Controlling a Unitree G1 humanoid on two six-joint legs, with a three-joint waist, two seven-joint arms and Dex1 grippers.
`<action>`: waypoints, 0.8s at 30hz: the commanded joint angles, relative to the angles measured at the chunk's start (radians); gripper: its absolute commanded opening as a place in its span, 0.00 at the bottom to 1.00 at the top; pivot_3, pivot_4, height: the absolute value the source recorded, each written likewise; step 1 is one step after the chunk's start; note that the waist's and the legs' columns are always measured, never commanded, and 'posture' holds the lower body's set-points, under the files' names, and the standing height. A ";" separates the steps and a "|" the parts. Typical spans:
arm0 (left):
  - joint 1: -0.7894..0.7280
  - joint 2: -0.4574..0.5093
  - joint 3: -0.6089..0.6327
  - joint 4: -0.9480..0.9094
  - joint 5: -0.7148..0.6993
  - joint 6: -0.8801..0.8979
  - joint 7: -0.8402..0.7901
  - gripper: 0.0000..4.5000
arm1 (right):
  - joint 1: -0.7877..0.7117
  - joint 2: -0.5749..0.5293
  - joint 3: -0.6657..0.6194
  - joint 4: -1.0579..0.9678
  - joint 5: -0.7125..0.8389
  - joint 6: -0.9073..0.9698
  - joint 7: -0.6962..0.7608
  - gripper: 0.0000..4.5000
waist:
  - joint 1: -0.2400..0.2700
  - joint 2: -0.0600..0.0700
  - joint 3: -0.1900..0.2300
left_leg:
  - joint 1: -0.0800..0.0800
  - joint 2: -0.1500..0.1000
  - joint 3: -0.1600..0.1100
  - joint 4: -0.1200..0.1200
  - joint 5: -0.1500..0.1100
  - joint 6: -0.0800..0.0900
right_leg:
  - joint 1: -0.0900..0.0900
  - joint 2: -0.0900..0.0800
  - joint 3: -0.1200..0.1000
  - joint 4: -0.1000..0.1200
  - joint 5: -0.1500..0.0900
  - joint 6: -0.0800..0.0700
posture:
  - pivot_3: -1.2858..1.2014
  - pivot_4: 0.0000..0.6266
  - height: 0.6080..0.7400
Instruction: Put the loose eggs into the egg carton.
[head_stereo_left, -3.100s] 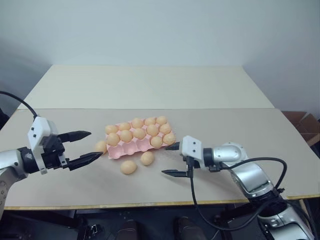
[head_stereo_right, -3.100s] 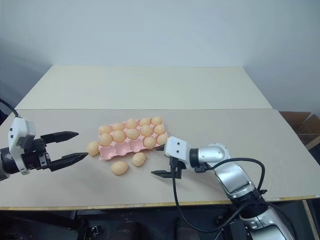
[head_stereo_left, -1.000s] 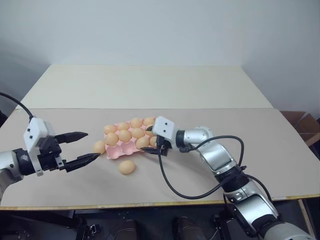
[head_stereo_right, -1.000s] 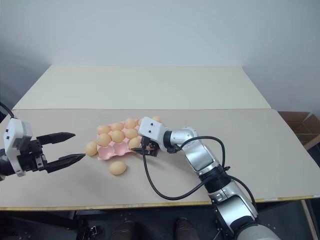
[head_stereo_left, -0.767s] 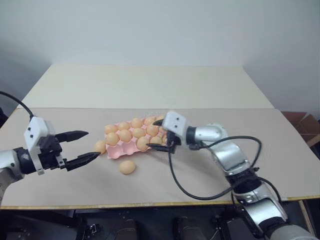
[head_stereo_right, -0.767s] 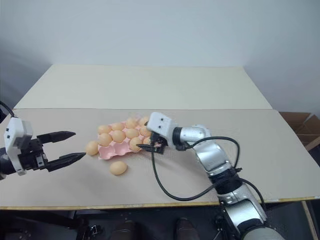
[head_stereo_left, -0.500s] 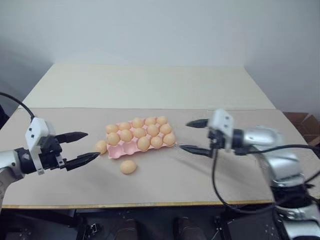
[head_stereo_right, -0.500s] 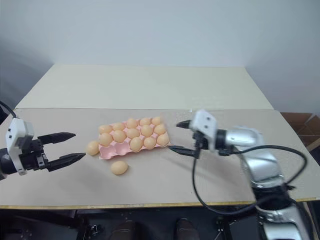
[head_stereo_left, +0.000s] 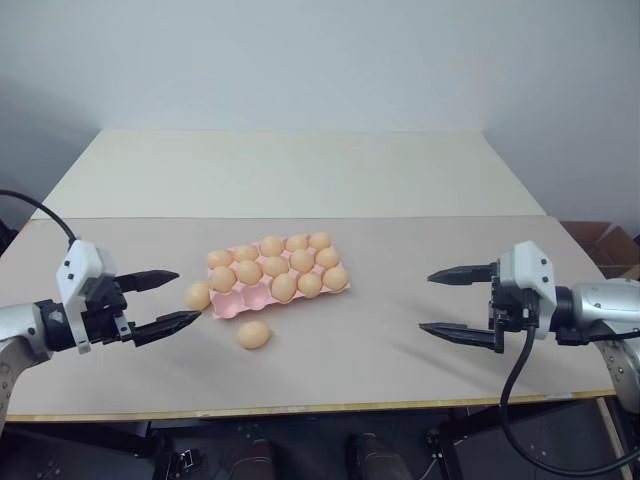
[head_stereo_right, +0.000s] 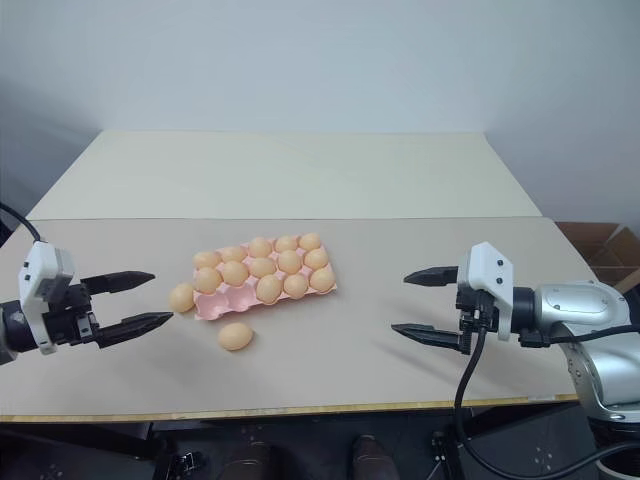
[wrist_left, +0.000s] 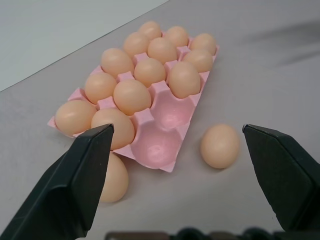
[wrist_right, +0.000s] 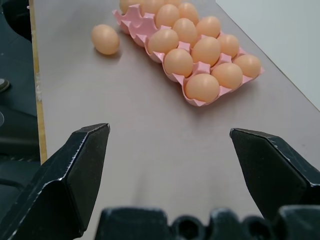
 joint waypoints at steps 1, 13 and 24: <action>-0.016 0.021 0.007 -0.025 -0.006 -0.004 -0.003 1.00 | 0.001 -0.022 -0.036 -0.037 0.028 -0.016 -0.009 0.99 | 0.001 0.000 0.000 | 0.000 0.000 0.000 0.000 0.000 0.000 | 0.000 0.000 0.000 0.000 0.000 0.000 | 0.52 0.24 1.00; -0.106 0.004 -0.045 0.115 0.160 0.031 0.249 1.00 | -0.003 -0.032 -0.024 -0.053 0.050 -0.019 -0.021 0.99 | 0.009 0.000 0.000 | 0.001 0.000 0.000 0.000 0.000 0.000 | 0.000 0.000 0.000 0.000 0.000 0.000 | 0.52 0.24 1.00; -0.254 -0.067 -0.227 0.270 0.200 0.095 0.295 1.00 | 0.005 -0.026 -0.029 -0.094 0.071 -0.008 -0.053 0.99 | 0.018 0.000 0.000 | -0.001 0.000 0.000 0.000 0.000 0.000 | 0.000 0.000 0.000 0.000 0.002 0.003 | 0.52 0.24 1.00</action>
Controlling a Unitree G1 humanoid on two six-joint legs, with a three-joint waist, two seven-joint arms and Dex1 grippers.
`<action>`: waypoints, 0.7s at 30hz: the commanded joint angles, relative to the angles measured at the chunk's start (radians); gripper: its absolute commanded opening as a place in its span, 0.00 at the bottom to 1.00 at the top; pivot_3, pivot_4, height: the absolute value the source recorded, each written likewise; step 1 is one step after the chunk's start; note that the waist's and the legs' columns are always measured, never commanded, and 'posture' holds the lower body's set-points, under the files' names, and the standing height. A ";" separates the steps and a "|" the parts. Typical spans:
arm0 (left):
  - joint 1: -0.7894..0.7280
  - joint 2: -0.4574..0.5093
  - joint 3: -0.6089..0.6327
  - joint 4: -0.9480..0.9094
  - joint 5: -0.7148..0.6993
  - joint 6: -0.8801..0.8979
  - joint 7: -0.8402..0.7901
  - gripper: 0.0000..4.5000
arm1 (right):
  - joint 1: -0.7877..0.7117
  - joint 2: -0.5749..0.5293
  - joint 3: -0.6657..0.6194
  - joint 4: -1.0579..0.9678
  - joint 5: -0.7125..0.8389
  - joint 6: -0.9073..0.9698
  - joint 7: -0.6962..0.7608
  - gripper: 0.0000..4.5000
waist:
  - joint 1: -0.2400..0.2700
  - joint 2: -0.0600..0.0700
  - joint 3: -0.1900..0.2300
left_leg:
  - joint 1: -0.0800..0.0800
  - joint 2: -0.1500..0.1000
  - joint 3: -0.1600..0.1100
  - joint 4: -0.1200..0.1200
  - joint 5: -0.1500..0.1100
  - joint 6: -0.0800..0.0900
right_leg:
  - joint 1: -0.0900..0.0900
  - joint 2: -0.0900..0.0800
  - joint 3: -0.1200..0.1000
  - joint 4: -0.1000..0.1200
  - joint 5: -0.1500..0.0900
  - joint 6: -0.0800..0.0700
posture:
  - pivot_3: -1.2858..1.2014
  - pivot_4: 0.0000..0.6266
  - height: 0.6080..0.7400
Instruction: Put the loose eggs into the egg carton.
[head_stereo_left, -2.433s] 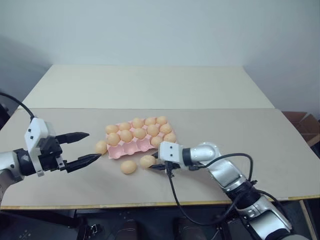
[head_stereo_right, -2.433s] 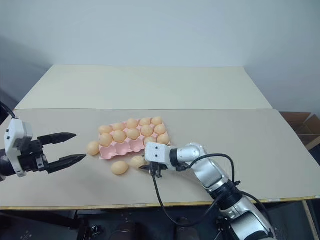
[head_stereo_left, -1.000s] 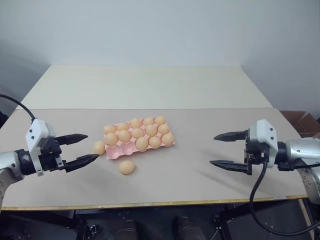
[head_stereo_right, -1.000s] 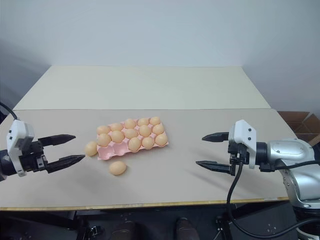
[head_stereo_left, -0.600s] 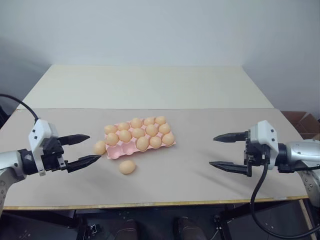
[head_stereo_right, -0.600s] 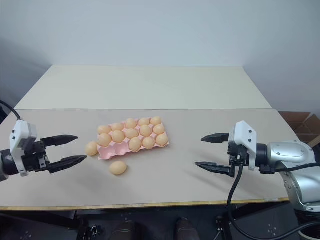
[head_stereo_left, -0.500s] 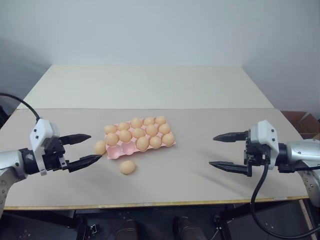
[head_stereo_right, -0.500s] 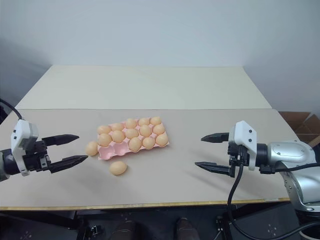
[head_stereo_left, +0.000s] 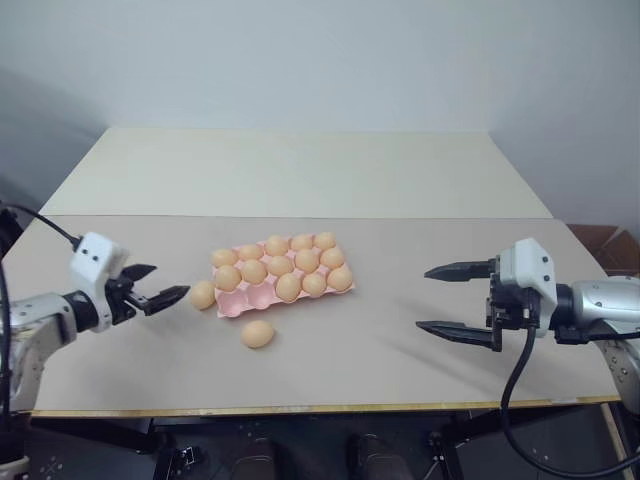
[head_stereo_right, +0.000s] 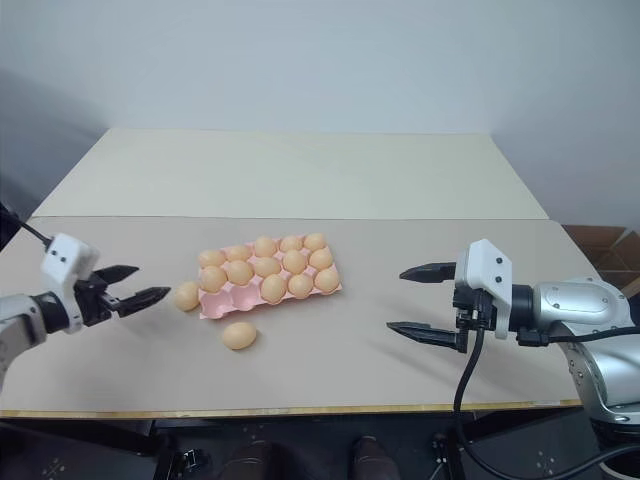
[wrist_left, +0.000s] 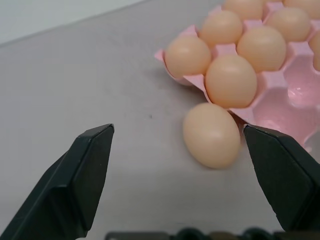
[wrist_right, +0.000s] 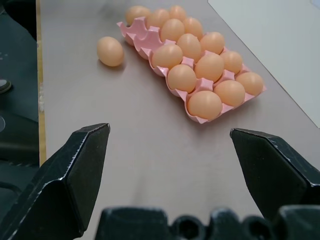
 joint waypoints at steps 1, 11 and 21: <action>-0.074 -0.016 -0.052 0.052 0.040 -0.008 0.013 1.00 | 0.009 -0.009 -0.035 -0.048 0.030 -0.008 -0.016 0.99 | 0.003 0.000 0.000 | 0.000 0.000 0.000 0.000 0.000 0.000 | 0.000 0.000 0.000 0.001 0.000 -0.001 | 0.52 0.24 1.00; -0.195 -0.100 -0.167 0.206 0.105 -0.056 -0.020 1.00 | 0.035 -0.015 -0.051 -0.078 0.050 -0.006 -0.050 0.99 | 0.001 -0.001 0.000 | 0.000 -0.001 0.000 0.000 0.000 0.000 | 0.001 0.000 0.000 0.000 0.002 0.003 | 0.52 0.24 1.00; -0.219 -0.116 -0.167 0.280 0.156 -0.075 -0.002 0.79 | 0.044 -0.020 -0.055 -0.084 0.059 -0.010 -0.067 1.00 | 0.003 -0.001 0.000 | 0.001 -0.001 0.000 0.000 0.000 0.000 | 0.001 0.000 0.000 0.001 0.002 0.003 | 0.52 0.24 1.00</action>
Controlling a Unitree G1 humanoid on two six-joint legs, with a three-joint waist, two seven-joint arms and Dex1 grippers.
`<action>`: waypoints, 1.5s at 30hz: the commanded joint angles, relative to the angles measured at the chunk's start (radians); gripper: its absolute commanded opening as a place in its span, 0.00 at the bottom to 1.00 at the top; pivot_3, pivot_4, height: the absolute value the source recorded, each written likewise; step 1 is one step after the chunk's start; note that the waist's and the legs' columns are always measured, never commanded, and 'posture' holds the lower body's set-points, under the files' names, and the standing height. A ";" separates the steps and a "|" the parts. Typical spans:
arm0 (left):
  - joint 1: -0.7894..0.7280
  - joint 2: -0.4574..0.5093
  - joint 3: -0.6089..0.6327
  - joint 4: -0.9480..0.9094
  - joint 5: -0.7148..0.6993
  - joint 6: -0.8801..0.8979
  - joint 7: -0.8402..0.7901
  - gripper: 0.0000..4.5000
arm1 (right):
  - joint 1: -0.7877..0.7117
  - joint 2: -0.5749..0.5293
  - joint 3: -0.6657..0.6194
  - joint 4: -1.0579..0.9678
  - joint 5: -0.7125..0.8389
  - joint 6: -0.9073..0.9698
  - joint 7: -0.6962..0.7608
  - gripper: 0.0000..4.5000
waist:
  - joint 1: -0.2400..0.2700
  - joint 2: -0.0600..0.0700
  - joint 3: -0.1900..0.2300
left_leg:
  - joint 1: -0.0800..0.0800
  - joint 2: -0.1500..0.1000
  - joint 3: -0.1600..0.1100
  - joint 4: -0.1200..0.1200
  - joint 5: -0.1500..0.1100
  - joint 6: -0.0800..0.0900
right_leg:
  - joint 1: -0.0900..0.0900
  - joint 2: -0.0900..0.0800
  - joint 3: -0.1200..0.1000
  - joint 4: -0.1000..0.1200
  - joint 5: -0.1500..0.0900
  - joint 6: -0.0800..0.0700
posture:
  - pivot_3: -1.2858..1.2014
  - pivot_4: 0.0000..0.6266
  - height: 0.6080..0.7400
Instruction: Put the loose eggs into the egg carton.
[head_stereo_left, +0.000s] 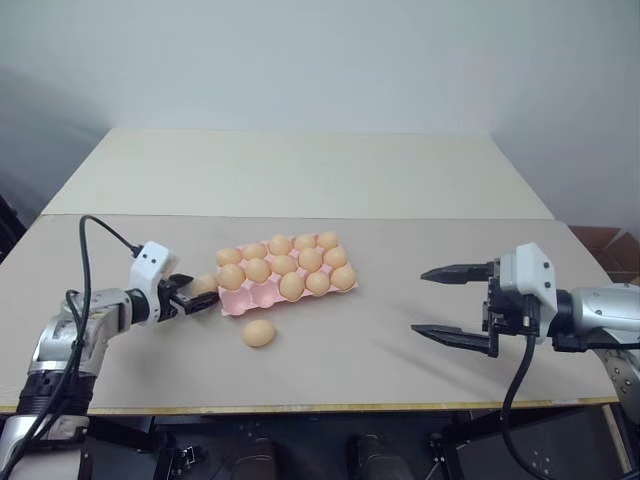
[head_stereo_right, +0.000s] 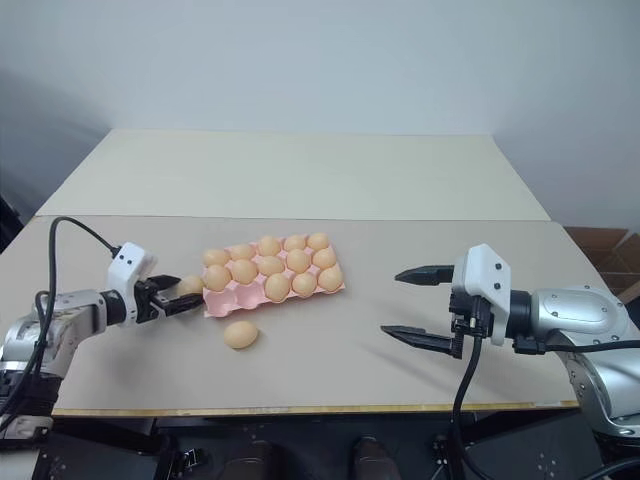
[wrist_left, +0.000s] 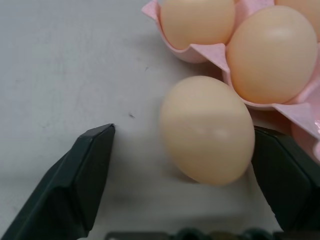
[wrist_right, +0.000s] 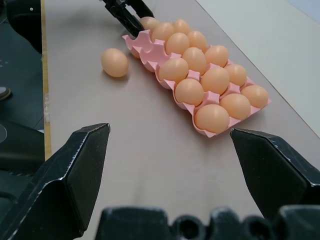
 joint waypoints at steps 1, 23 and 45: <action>0.011 0.012 0.040 -0.001 -0.003 -0.013 -0.007 0.72 | 0.006 -0.017 -0.047 -0.030 0.022 -0.011 -0.005 1.00 | 0.000 0.000 0.000 | 0.000 0.000 0.000 0.000 0.000 0.000 | 0.000 0.000 0.000 0.000 0.000 0.000 | 0.52 0.24 1.00; -0.147 -0.059 -0.080 -0.136 -0.081 -0.146 -0.313 0.43 | 0.006 -0.002 -0.030 -0.042 0.020 -0.018 -0.039 1.00 | 0.003 0.000 0.000 | 0.000 -0.001 0.000 0.000 0.000 0.000 | 0.001 0.000 0.000 -0.001 0.000 0.000 | 0.52 0.24 1.00; -0.096 0.047 0.005 -0.169 -0.076 -0.166 -0.376 1.00 | 0.046 -0.006 -0.052 -0.069 0.031 -0.022 -0.084 1.00 | -0.004 0.000 0.000 | 0.000 0.000 -0.001 0.001 0.000 0.000 | 0.001 0.001 0.000 0.000 0.000 0.000 | 0.52 0.24 1.00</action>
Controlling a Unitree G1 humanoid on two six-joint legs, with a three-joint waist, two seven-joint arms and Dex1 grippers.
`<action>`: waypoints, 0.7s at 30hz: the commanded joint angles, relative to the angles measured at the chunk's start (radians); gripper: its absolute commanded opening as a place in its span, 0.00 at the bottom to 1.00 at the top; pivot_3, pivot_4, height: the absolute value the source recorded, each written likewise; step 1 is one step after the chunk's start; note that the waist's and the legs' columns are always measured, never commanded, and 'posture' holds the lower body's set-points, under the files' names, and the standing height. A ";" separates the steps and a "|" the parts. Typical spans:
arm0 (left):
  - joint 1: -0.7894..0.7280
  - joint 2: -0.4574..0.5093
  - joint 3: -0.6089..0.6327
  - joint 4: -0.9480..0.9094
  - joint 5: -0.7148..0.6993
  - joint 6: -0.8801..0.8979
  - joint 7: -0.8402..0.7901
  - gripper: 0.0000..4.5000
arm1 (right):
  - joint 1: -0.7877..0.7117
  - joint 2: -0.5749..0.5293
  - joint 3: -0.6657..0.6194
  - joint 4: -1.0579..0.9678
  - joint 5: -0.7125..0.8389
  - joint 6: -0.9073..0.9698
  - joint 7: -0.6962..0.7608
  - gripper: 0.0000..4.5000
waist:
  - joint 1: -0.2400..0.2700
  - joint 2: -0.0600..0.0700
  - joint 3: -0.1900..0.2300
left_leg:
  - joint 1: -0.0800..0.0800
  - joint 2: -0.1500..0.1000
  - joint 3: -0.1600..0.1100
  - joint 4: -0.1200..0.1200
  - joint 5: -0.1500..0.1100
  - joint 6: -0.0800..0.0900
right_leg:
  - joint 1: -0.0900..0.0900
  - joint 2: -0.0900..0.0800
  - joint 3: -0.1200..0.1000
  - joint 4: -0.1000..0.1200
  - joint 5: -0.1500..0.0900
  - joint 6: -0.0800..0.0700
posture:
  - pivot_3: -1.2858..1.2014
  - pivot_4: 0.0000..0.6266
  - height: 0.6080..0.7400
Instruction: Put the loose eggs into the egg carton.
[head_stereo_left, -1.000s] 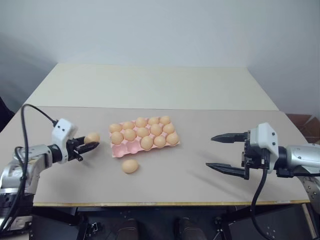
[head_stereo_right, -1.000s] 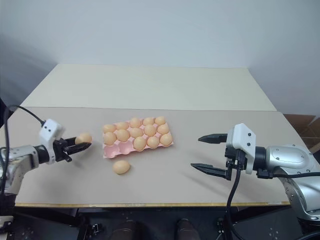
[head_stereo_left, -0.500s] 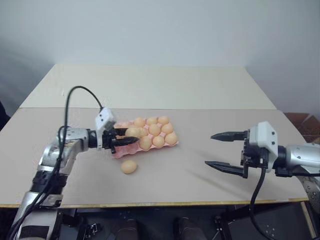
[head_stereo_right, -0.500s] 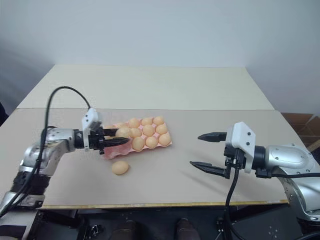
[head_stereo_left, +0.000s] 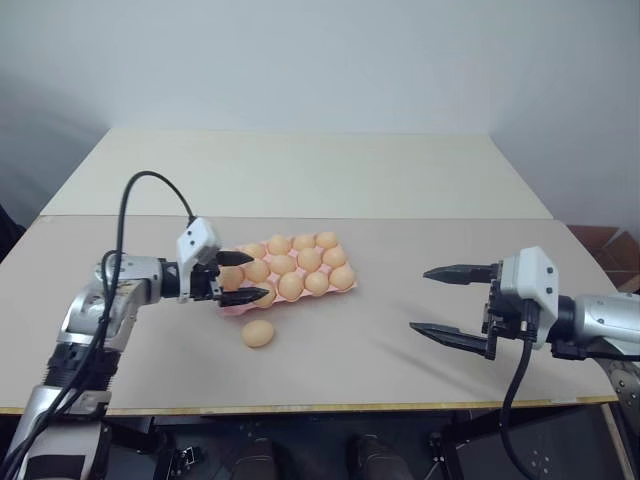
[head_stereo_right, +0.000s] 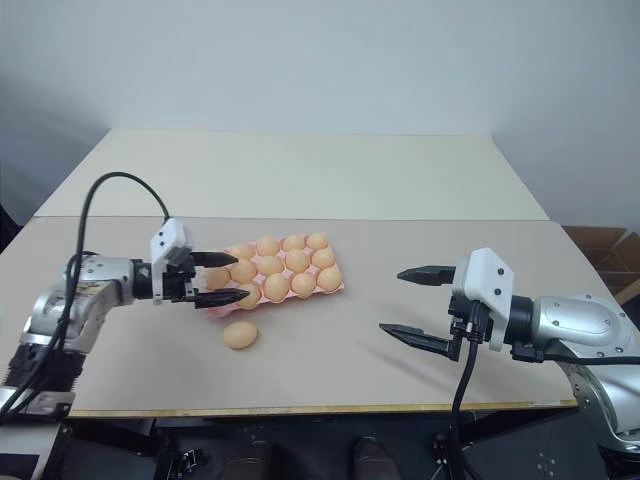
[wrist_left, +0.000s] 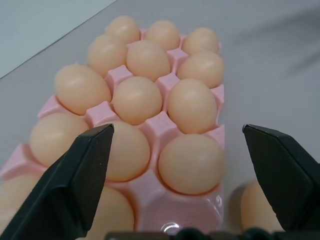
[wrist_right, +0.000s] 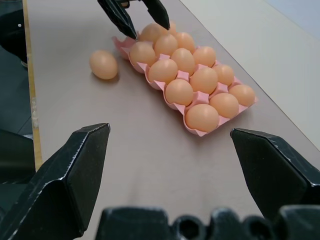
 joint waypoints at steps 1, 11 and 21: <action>0.027 0.062 0.102 -0.065 -0.043 -0.009 -0.011 1.00 | -0.013 -0.007 -0.027 -0.005 0.012 -0.022 0.007 1.00 | 0.001 0.000 0.000 | 0.000 0.000 0.000 0.000 0.000 0.000 | 0.000 0.000 0.000 0.000 0.000 0.000 | 0.52 0.24 1.00; 0.345 0.193 0.410 -0.202 -0.140 -0.035 -0.077 1.00 | -0.040 -0.018 -0.015 0.064 0.000 -0.044 0.058 1.00 | -0.001 0.000 0.000 | 0.000 0.001 0.001 0.000 0.000 0.000 | 0.000 -0.001 0.000 0.000 -0.003 -0.005 | 0.52 0.24 1.00; 0.624 0.213 0.489 -0.391 -0.208 0.024 -0.129 1.00 | -0.061 -0.035 -0.005 0.096 0.002 -0.038 0.099 1.00 | 0.005 0.000 0.000 | 0.000 0.001 0.001 0.000 0.000 0.000 | -0.001 -0.002 -0.001 -0.001 -0.004 -0.006 | 0.52 0.24 1.00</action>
